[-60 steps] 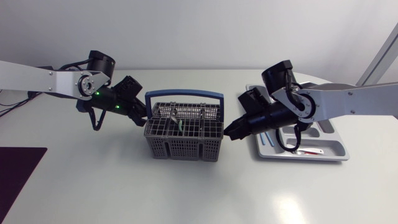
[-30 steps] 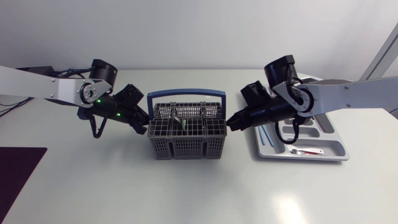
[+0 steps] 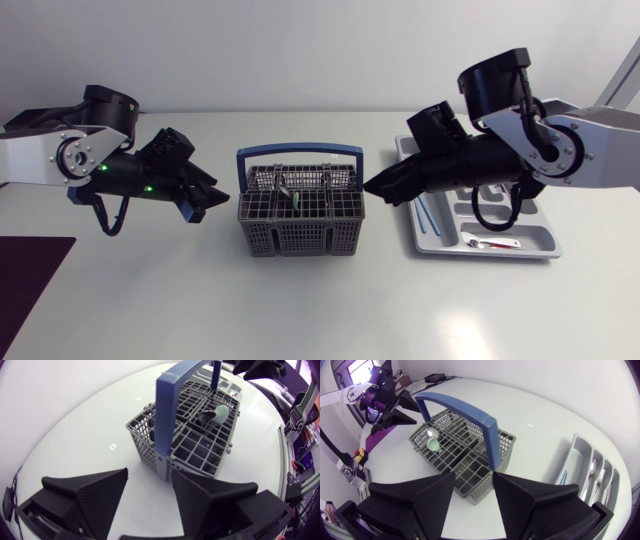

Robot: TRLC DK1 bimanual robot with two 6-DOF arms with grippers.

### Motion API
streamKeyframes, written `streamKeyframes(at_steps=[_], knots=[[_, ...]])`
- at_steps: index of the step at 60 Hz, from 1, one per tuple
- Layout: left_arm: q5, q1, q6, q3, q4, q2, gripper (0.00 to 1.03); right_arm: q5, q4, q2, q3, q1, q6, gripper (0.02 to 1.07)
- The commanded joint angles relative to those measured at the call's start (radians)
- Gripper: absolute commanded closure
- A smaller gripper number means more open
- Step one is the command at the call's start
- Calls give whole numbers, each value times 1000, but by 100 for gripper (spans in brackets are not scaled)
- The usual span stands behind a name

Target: Unload the cutlery basket into the drawer organizer.

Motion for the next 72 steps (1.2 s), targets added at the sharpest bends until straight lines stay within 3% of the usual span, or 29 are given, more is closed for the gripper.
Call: streamKeyframes(at_steps=[1, 16, 35, 54, 72], knots=[[12, 17, 29, -56, -10, -54, 8, 8, -41, -15, 23, 52, 70, 44], [36, 43, 46, -135, -12, -157, 7, 77, -116, 65, 150, 227, 159, 44], [45, 53, 67, -174, -12, -183, 7, 80, -175, 259, 310, 268, 210, 45], [58, 60, 70, -189, -14, -200, 7, 121, -162, 331, 339, 319, 286, 45], [58, 59, 69, -191, -12, -206, 7, 245, -132, 347, 348, 363, 340, 49]])
